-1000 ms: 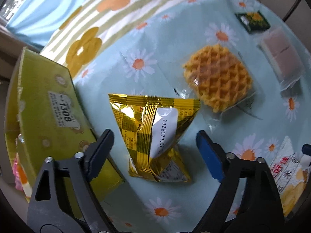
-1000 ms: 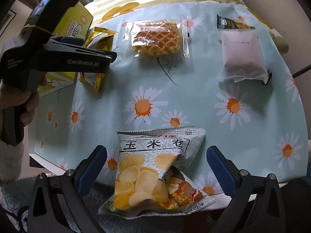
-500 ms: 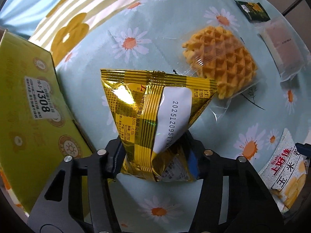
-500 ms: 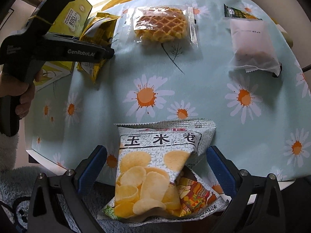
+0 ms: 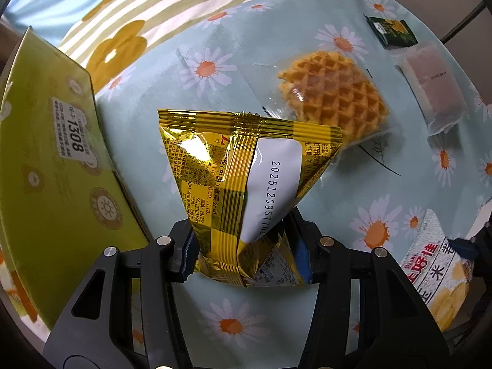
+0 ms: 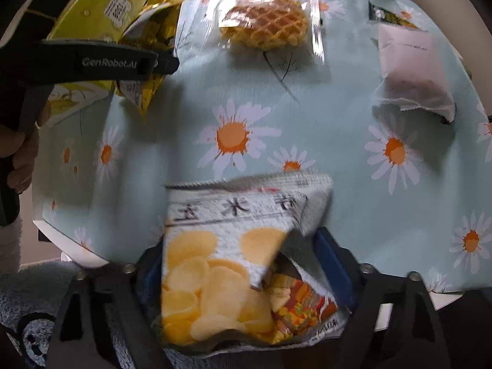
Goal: Organize snacks
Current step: 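Lift both bags and carry them over the box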
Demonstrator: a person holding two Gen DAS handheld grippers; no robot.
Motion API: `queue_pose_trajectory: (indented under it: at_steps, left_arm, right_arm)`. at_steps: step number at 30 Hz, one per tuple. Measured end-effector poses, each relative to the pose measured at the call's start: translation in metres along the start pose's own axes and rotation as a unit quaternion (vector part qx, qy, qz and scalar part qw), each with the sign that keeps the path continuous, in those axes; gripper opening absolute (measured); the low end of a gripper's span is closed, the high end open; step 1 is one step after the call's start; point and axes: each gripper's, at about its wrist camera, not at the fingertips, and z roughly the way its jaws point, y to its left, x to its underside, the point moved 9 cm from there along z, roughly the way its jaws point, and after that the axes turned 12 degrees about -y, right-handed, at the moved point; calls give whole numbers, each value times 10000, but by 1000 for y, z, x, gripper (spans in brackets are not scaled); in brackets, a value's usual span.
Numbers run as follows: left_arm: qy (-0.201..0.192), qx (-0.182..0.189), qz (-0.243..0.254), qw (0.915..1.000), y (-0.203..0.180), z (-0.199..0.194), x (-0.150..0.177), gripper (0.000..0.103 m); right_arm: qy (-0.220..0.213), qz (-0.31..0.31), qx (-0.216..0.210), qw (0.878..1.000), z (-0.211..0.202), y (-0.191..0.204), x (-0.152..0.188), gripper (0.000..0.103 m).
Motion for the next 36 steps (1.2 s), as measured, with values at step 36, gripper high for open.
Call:
queue_pose_trajectory:
  at_steps: [36]
  left_arm:
    - [-1939,-662,-1554,9664,58,-205,-34,47]
  right_arm:
    - [-2152,-1287,-251,9677,-142,18,-124,60]
